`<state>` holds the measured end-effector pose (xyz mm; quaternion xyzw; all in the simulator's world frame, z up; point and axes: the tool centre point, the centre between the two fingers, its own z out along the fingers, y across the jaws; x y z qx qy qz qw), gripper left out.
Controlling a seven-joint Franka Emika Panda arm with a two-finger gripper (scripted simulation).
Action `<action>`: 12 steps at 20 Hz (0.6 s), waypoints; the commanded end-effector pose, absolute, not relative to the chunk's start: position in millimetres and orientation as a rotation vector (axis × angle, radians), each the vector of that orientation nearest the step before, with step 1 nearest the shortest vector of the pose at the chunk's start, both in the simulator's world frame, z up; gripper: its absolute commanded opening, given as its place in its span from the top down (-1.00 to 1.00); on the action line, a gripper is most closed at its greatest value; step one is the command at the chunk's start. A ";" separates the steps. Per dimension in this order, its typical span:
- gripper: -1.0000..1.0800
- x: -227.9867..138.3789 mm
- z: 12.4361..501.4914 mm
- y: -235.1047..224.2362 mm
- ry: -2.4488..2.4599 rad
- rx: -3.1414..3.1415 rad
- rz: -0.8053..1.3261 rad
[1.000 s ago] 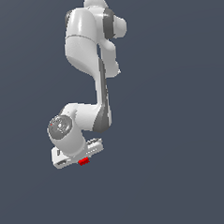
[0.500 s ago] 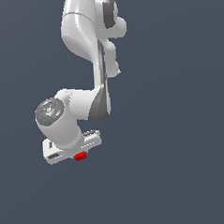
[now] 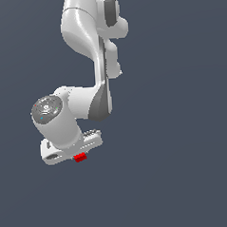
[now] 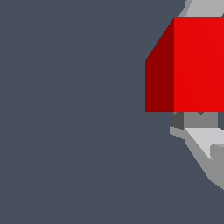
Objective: Stack the red cube on top of the green cube.
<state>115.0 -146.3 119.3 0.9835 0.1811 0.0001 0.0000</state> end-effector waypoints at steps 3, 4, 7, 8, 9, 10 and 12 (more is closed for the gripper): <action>1.00 111.6 116.9 -151.1 0.569 3.089 0.001; 1.00 109.9 115.6 -153.2 0.569 3.089 0.001; 1.00 102.8 110.0 -162.5 0.569 3.089 0.001; 1.00 99.6 107.5 -166.7 0.569 3.089 0.001; 1.00 95.9 104.6 -171.5 0.569 3.089 0.001; 1.00 91.7 101.2 -177.1 0.569 3.089 0.001; 1.00 82.0 93.2 -190.3 0.568 3.090 0.001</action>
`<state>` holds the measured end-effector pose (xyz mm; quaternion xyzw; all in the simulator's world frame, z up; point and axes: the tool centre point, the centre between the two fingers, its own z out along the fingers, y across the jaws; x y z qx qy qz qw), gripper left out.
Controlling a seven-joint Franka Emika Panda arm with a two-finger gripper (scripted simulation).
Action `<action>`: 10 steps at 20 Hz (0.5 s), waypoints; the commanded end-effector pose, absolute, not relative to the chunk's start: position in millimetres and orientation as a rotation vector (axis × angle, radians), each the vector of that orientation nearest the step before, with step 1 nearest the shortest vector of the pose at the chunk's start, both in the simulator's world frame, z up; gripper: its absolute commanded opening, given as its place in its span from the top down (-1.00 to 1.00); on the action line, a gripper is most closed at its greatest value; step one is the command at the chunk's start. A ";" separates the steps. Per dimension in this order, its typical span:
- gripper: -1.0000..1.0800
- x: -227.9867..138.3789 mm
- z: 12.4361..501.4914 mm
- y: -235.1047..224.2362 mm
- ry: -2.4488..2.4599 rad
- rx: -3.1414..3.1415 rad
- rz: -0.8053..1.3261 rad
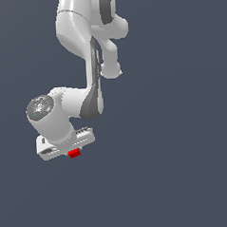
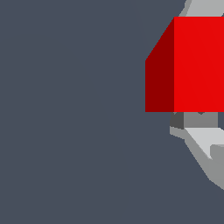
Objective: Stack the red cube on top of the green cube.
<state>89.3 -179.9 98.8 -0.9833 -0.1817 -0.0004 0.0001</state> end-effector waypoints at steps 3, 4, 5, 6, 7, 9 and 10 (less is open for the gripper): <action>1.00 68.1 81.8 -209.3 -0.568 -3.090 -0.001; 1.00 63.8 78.3 -215.2 -0.568 -3.090 -0.001; 1.00 59.9 74.9 -220.8 -0.568 -3.090 -0.001; 1.00 56.2 71.8 -226.1 -0.568 -3.090 -0.001; 1.00 52.9 68.9 -231.0 -0.568 -3.090 -0.001; 1.00 47.5 64.2 -239.1 -0.568 -3.090 -0.001; 1.00 45.7 62.5 -242.0 -0.568 -3.090 -0.001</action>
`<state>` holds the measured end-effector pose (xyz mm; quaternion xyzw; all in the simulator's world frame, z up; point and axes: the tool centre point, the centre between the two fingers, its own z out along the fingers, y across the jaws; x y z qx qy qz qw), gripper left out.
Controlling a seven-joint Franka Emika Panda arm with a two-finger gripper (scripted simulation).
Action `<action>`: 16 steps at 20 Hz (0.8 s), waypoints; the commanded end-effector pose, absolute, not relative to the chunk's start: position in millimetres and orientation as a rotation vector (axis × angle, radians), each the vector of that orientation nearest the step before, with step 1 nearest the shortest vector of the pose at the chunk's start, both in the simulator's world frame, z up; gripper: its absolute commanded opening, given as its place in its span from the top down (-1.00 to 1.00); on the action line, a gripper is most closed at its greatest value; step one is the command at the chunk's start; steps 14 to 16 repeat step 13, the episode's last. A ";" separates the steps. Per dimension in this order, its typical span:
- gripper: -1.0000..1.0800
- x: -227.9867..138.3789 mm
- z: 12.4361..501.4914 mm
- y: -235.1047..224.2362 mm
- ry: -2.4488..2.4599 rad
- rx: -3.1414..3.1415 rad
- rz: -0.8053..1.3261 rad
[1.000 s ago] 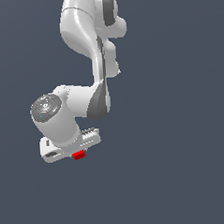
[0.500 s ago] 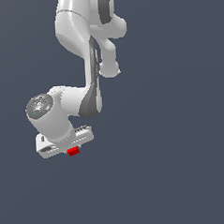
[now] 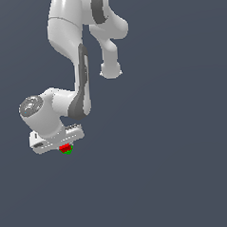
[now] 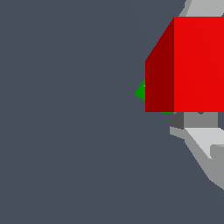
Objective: Stack the red cube on top of the green cube.
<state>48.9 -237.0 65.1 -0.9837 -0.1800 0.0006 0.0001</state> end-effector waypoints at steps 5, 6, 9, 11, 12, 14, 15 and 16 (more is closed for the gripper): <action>-0.92 43.4 60.3 -245.7 -0.568 -3.090 -0.001; -0.92 43.4 60.3 -245.7 -0.568 -3.090 -0.001; -0.92 43.4 60.3 -245.7 -0.568 -3.090 -0.001; -0.92 43.4 60.3 -245.7 -0.568 -3.090 -0.001; -0.92 43.4 60.3 -245.7 -0.568 -3.090 -0.001; -0.92 43.4 60.3 -245.7 -0.568 -3.090 -0.001; -0.92 43.4 60.3 -245.7 -0.568 -3.090 -0.001; -0.92 43.4 60.3 -245.7 -0.568 -3.090 -0.001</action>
